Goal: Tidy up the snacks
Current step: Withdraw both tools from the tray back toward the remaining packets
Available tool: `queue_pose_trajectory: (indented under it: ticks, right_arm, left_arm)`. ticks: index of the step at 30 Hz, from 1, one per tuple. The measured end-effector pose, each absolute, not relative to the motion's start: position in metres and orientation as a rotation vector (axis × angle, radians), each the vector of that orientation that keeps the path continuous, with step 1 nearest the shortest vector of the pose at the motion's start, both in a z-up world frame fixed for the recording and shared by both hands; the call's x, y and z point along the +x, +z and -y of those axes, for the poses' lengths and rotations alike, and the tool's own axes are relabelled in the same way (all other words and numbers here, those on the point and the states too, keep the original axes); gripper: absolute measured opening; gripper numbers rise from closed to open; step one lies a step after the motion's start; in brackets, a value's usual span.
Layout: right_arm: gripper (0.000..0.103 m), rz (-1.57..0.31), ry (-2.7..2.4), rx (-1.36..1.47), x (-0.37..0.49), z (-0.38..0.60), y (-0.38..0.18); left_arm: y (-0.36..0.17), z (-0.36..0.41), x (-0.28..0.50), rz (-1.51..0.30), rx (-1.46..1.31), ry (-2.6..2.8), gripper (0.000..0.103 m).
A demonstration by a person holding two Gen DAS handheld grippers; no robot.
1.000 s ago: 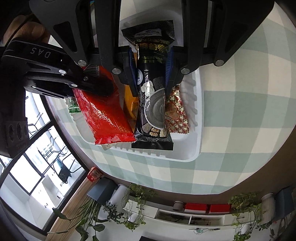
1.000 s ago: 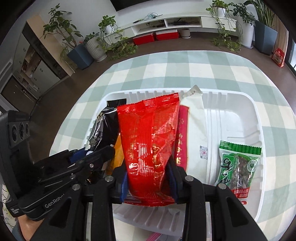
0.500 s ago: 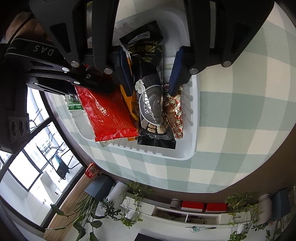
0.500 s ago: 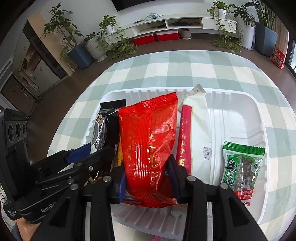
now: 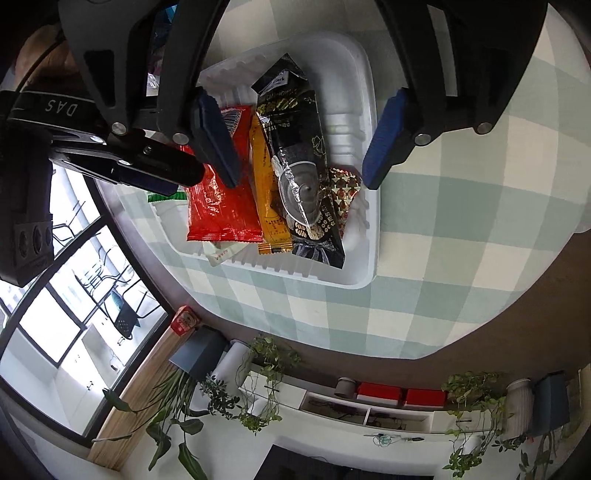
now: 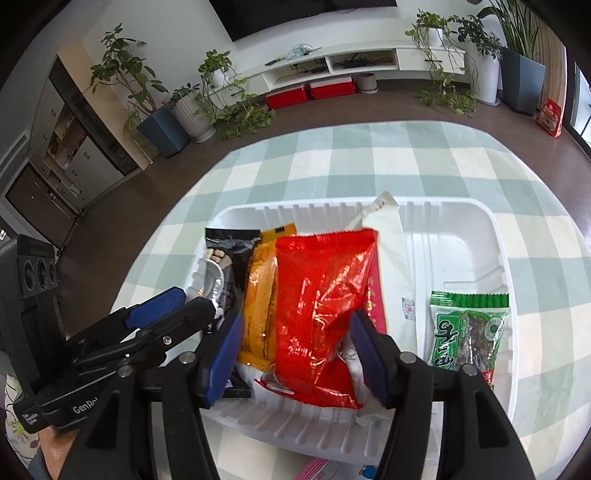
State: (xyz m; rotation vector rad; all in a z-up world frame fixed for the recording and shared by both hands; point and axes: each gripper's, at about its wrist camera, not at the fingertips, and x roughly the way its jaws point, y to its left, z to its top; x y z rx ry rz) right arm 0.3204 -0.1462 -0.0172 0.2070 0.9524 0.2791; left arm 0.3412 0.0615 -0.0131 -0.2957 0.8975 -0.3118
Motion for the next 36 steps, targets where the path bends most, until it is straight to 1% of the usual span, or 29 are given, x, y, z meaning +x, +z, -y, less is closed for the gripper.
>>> queue_pose_trajectory:
  ticks: [2,4,5,6,7,8,10,14,17,19,23,26,31,36]
  right_arm:
    - [0.071,-0.923,0.285,0.201,0.315,0.147,-0.006]
    - [0.073,-0.899,0.29,0.206,0.309,0.15,0.005]
    - [0.074,-0.885,0.296,0.213,0.304,0.151,0.011]
    - [0.077,-0.869,0.301,0.221,0.298,0.153,0.018]
    - [0.079,-0.85,0.308,0.232,0.29,0.156,0.025]
    - [0.082,-0.828,0.32,0.244,0.281,0.159,0.032]
    - [0.087,-0.786,0.335,0.262,0.259,0.165,0.043]
    - [0.095,-0.725,0.369,0.313,0.204,0.18,0.052]
    - [0.096,-0.703,0.373,0.347,0.158,0.188,0.046]
    - [0.096,-0.681,0.385,0.372,0.127,0.192,0.037]
    - [0.096,-0.652,0.387,0.408,0.063,0.194,0.008]
    - [0.096,-0.664,0.376,0.411,0.029,0.19,-0.014]
    - [0.096,-0.706,0.384,0.381,0.004,0.176,-0.035]
    - [0.096,-0.747,0.441,0.348,0.0,0.155,-0.049]
  left_arm:
    - [-0.005,-0.065,0.336,-0.882,-0.299,-0.309,0.075]
    - [0.004,-0.069,0.328,-0.86,-0.298,-0.307,0.081]
    - [0.009,-0.071,0.323,-0.848,-0.294,-0.304,0.09]
    - [0.014,-0.073,0.316,-0.834,-0.289,-0.303,0.096]
    - [0.019,-0.075,0.309,-0.821,-0.284,-0.308,0.096]
    - [0.024,-0.077,0.302,-0.81,-0.279,-0.315,0.097]
    - [0.032,-0.08,0.285,-0.794,-0.266,-0.323,0.102]
    - [0.046,-0.082,0.238,-0.743,-0.211,-0.369,0.103]
    - [0.05,-0.08,0.194,-0.69,-0.135,-0.4,0.103]
    - [0.047,-0.079,0.165,-0.691,-0.109,-0.406,0.103]
    - [0.027,-0.08,0.117,-0.748,-0.102,-0.407,0.103]
    - [0.008,-0.084,0.093,-0.829,-0.123,-0.382,0.103]
    - [-0.021,-0.08,0.073,-0.908,-0.118,-0.406,0.103]
    - [-0.026,-0.065,0.076,-0.946,-0.043,-0.471,0.102]
